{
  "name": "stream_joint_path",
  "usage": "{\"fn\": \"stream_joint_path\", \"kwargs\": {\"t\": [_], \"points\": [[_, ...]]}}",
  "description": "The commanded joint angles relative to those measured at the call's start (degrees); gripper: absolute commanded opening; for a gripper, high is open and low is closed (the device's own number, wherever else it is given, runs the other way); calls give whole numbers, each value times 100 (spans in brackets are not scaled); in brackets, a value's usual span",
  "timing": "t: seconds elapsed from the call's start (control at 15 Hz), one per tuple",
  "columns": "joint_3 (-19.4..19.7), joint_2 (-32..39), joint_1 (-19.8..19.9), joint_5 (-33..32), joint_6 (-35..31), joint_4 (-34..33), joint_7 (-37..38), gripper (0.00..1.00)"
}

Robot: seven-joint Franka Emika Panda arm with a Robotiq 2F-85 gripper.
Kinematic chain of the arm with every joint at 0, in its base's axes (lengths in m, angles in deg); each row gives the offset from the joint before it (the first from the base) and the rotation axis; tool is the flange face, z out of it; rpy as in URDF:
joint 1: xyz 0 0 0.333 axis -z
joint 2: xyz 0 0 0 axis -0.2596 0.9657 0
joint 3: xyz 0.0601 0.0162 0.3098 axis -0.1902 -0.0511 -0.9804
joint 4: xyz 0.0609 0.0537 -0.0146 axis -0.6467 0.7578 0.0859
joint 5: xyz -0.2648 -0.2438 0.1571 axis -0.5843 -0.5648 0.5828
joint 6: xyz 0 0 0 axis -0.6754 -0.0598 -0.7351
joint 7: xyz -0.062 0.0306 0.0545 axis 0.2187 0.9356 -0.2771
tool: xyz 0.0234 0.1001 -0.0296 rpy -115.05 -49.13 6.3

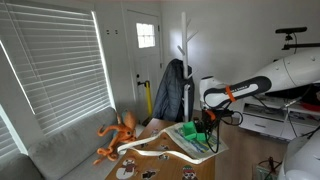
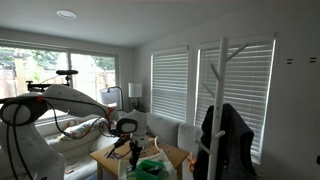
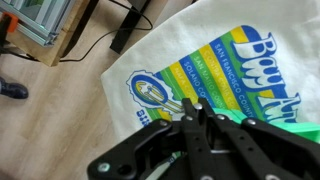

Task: Remove the spoon from the green chest box

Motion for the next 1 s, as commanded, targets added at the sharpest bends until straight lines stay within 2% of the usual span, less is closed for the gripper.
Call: {"fn": "stream_joint_path", "kwargs": {"t": [0.0,0.47,0.8,0.93], "points": [[101,-92,-66,306,272,-249,-57,2],[174,-415,-54,642,783,-587,-104,2],[6,-917,-158,492,274,-345,-503,2],[-280,-1125,-231,228,-131,-98,-586,2]]}}
